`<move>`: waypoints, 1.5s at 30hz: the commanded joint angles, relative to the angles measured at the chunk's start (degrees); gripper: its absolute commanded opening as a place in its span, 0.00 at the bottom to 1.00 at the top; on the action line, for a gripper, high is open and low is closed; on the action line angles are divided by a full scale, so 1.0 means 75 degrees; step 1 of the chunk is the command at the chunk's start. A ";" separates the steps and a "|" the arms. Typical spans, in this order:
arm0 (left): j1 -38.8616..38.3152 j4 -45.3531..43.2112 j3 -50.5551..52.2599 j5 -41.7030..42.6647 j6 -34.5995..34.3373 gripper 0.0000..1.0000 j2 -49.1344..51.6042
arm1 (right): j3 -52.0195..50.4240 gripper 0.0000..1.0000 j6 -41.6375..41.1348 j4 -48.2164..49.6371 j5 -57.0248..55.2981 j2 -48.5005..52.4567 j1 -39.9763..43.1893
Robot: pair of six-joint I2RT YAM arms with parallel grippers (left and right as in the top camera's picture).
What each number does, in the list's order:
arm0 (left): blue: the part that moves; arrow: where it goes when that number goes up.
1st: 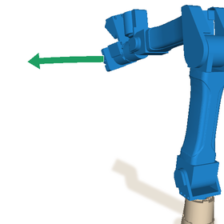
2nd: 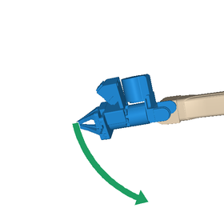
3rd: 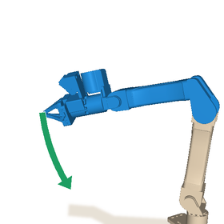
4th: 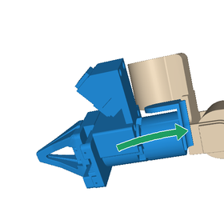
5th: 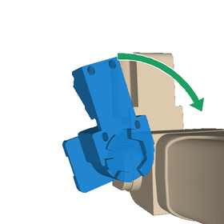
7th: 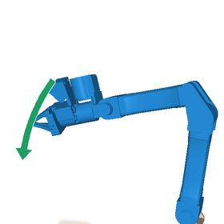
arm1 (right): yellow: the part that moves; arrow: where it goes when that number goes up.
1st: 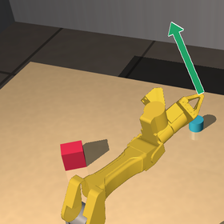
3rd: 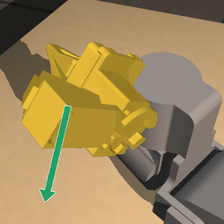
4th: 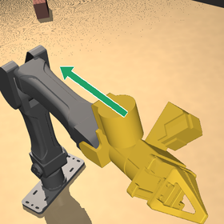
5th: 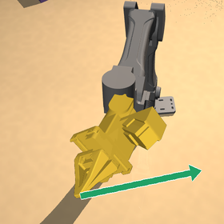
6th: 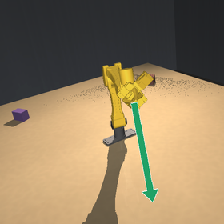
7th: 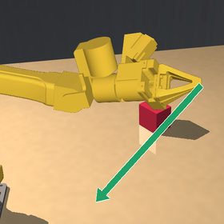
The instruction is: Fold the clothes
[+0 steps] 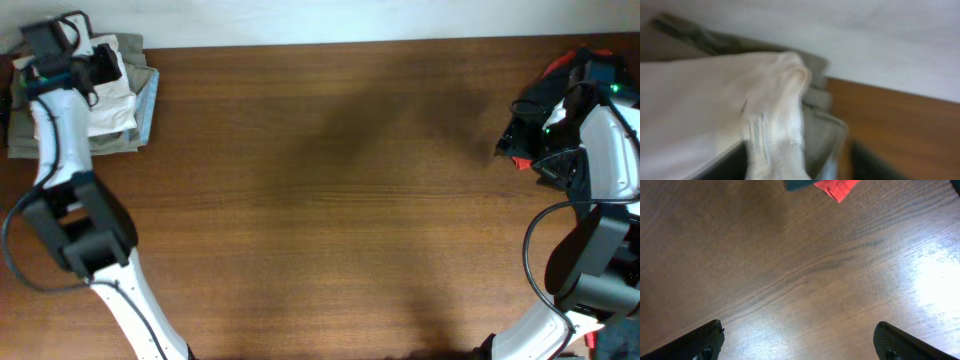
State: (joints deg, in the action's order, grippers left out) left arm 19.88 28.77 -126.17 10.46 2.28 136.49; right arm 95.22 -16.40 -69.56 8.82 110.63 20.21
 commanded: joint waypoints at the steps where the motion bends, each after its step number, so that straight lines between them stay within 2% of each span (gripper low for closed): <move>1: -0.0003 0.1778 -0.0251 0.0245 -0.0020 0.99 -0.2480 | -0.0012 0.99 0.0012 -0.0009 -0.0067 -0.0029 0.0003; 2: 0.0000 0.3646 -0.0248 0.0764 -0.0023 0.99 -0.3593 | -0.0012 0.99 0.0015 -0.0009 -0.0067 -0.0029 0.0003; 4: -0.0003 0.6050 -0.0248 0.1454 -0.0020 0.99 -0.4642 | -0.0012 0.99 0.0015 -0.0009 -0.0067 -0.0029 0.0003; 6: -0.0003 0.7635 -0.0248 0.1670 -0.0020 0.99 -0.5217 | -0.0012 0.99 0.0015 -0.0009 -0.0067 -0.0029 0.0003; 7: -0.0003 0.9017 -0.0248 0.1664 -0.0020 0.99 -0.5630 | -0.0012 0.99 0.0012 -0.0009 -0.0067 -0.0029 0.0003; 10: 0.0000 0.8947 -0.0207 0.1635 -0.0017 0.99 -0.6181 | -0.0012 0.99 0.0015 -0.0009 -0.0067 -0.0029 0.0003; 14: 0.0000 0.9058 -0.0204 0.1635 -0.0017 0.99 -0.6274 | -0.0012 0.99 0.0015 -0.0009 -0.0067 -0.0029 0.0003; 16: -0.0003 0.9058 -0.0096 0.2232 -0.0020 0.99 -0.6245 | -0.0012 0.99 0.0015 -0.0009 -0.0067 -0.0029 0.0003; 18: -0.0338 0.9031 0.0376 0.1810 -0.0017 0.99 -0.6522 | -0.0012 0.99 0.0015 -0.0009 -0.0067 -0.0029 0.0003; 19: -0.0679 0.8880 0.0784 0.1510 -0.0017 0.99 -0.6808 | -0.0012 0.99 0.0015 -0.0009 -0.0067 -0.0029 0.0003; 21: -0.1649 0.7032 0.3107 0.1087 -0.0017 0.99 -0.8279 | -0.0012 0.99 0.0015 -0.0009 -0.0067 -0.0029 0.0003; 22: -0.1816 0.6414 0.3885 0.1084 -0.0017 0.99 -0.8734 | -0.0012 0.99 0.0012 -0.0009 -0.0067 -0.0029 0.0003; 24: -0.2157 0.4258 0.6965 0.1090 -0.0017 0.99 -1.0593 | -0.0012 0.99 0.0015 -0.0009 -0.0067 -0.0029 0.0003; 26: -0.2145 0.3389 0.8926 0.1087 -0.0017 0.99 -1.2138 | -0.0012 0.99 0.0015 -0.0009 -0.0067 -0.0029 0.0003; 29: -0.2145 0.2025 1.0608 0.0836 -0.0017 0.99 -1.3916 | -0.0012 0.99 0.0015 -0.0009 -0.0067 -0.0029 0.0003; 36: -0.2154 -0.3022 1.5338 0.0764 -0.0020 0.99 -1.6570 | -0.0012 0.99 0.0015 -0.0009 -0.0067 -0.0029 0.0003; 38: -0.2151 -0.3815 1.6562 0.0699 -0.0239 0.99 -1.7433 | -0.0012 0.99 0.0015 -0.0009 -0.0067 -0.0029 0.0003; 41: -0.2317 -0.3369 1.6754 0.0221 -0.0484 0.99 -1.8159 | -0.0012 0.99 0.0015 -0.0009 -0.0067 -0.0029 0.0003; 43: -0.2690 -0.3214 1.6754 -0.1323 -0.1326 0.99 -1.8162 | -0.0012 0.99 0.0015 -0.0009 -0.0067 -0.0029 0.0003; 45: -0.2786 -0.3244 1.6760 -0.1778 -0.1463 0.99 -1.8162 | -0.0012 0.99 0.0015 -0.0009 -0.0067 -0.0029 0.0003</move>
State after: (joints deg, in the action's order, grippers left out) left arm 0.01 4.05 -0.86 6.09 -4.47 0.84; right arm 95.00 -16.27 -69.63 8.84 110.74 20.21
